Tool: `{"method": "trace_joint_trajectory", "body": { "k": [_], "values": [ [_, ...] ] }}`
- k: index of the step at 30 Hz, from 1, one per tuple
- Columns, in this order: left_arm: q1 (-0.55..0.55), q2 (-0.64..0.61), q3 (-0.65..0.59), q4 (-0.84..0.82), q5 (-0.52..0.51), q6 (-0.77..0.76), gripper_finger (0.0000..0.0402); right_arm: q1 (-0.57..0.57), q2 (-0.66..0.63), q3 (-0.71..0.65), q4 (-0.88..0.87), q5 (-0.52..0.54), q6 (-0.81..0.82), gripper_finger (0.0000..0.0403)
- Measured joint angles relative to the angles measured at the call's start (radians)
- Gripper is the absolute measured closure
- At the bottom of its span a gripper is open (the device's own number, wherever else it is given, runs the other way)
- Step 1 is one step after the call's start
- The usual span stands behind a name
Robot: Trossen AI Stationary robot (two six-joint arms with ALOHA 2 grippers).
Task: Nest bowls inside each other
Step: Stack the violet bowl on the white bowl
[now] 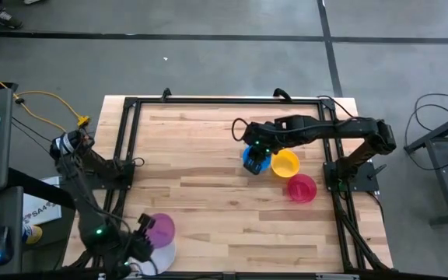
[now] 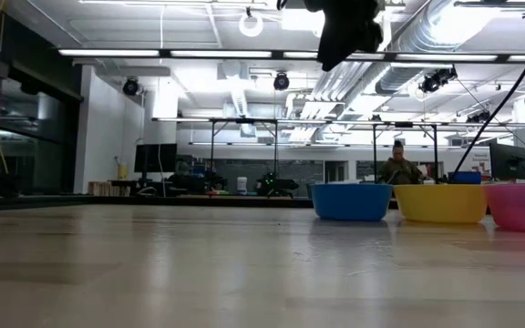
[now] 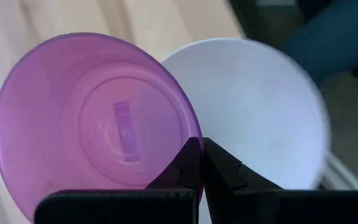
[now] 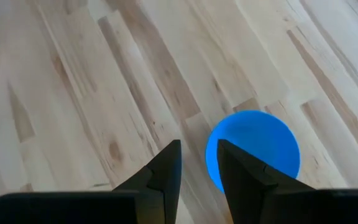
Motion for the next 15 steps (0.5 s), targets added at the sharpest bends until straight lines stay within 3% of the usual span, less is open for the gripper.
{"method": "trace_joint_trajectory", "body": {
  "k": [9, 15],
  "values": [
    [-0.088, 0.028, 0.033, 0.042, 0.004, -0.007, 0.0402, 0.009, 0.0, 0.0, 0.033, 0.0, 0.107, 0.0306],
    [-0.099, 0.113, 0.033, 0.032, 0.073, -0.008, 0.0401, 0.034, 0.01, -0.001, 0.063, 0.0, 0.171, 0.0306]
  ]
}}
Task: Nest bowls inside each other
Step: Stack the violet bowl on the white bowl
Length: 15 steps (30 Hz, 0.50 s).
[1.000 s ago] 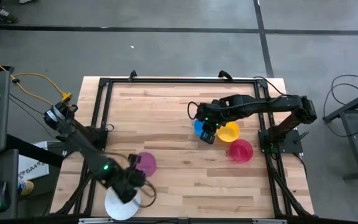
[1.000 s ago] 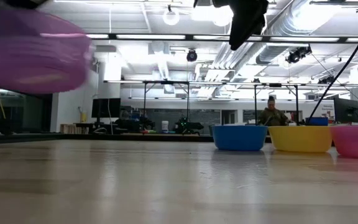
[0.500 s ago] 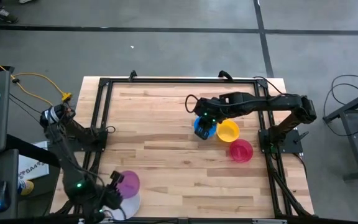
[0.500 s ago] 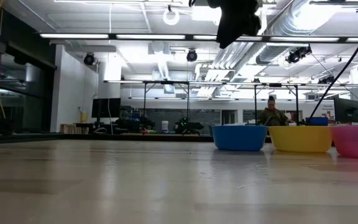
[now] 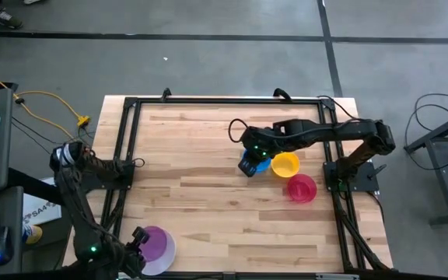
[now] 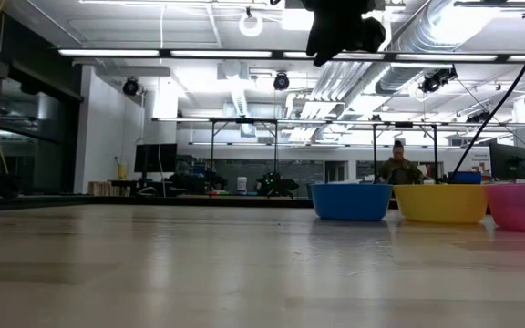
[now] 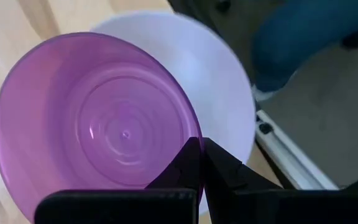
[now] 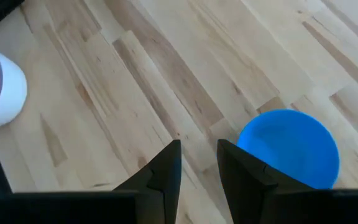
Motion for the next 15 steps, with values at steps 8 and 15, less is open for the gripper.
{"method": "trace_joint_trajectory", "body": {
  "k": [8, 15],
  "values": [
    [0.001, 0.07, 0.0, 0.017, 0.03, 0.002, 0.0402, 0.034, 0.0, 0.0, 0.065, 0.001, 0.051, 0.0306],
    [0.002, 0.091, 0.0, 0.116, 0.005, 0.057, 0.0401, 0.048, 0.0, 0.0, 0.066, 0.0, 0.051, 0.0306]
  ]
}}
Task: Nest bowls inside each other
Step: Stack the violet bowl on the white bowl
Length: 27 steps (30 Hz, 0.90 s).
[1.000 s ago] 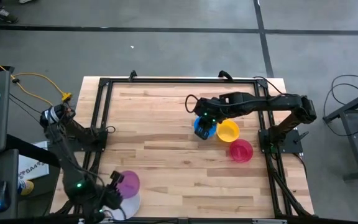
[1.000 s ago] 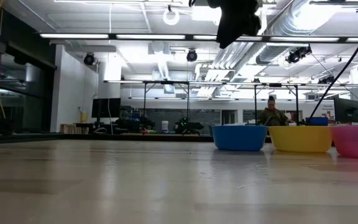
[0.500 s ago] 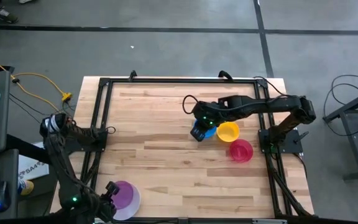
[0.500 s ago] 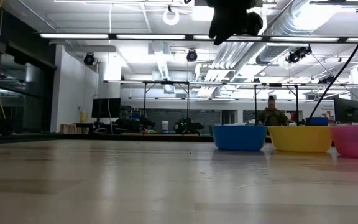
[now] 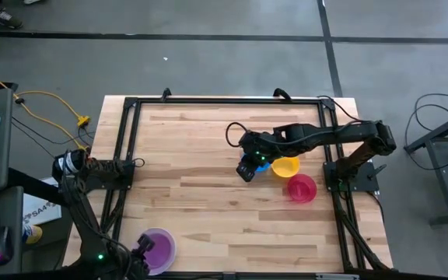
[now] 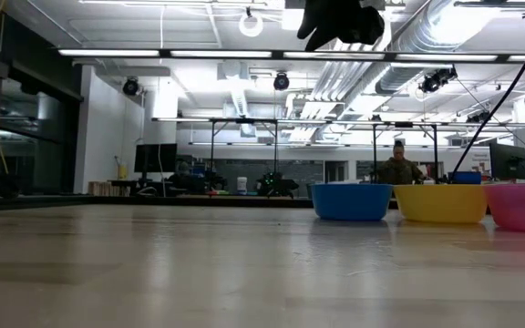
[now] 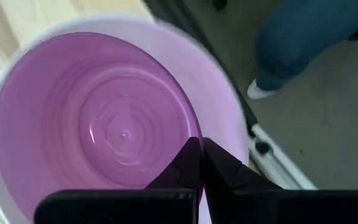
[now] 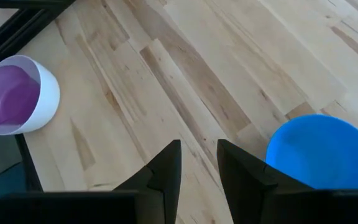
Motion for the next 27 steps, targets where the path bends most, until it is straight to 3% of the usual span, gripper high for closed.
{"method": "trace_joint_trajectory", "body": {
  "k": [10, 27],
  "values": [
    [0.019, 0.0, 0.0, -0.012, -0.016, -0.006, 0.037, 0.006, 0.0, 0.0, 0.0, -0.01, 0.0, 0.0306],
    [0.019, 0.001, -0.071, -0.008, 0.004, -0.061, 0.0367, 0.109, -0.001, 0.0, 0.006, 0.031, 0.059, 0.0306]
  ]
}}
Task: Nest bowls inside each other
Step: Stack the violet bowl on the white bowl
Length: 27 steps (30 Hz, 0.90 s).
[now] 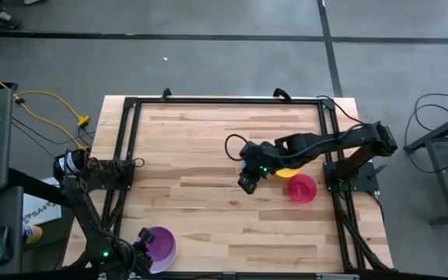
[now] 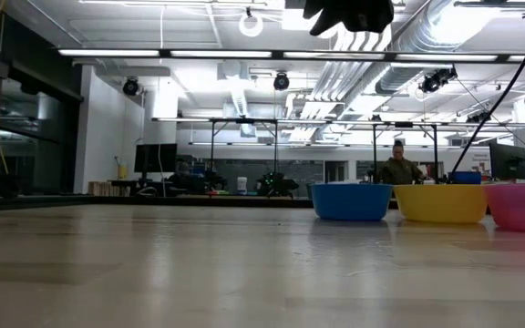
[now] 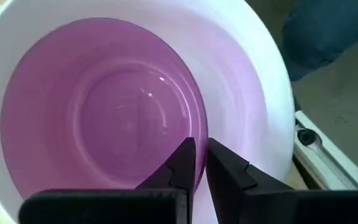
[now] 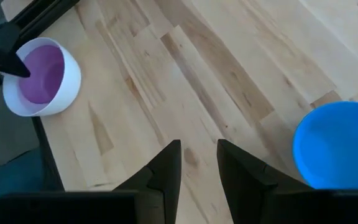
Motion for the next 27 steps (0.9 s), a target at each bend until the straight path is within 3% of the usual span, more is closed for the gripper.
{"method": "trace_joint_trajectory", "body": {
  "k": [27],
  "values": [
    [0.0, 0.0, 0.0, 0.059, 0.027, 0.002, 0.0366, 0.107, 0.0, 0.0, 0.0, 0.049, 0.105, 0.0306]
  ]
}}
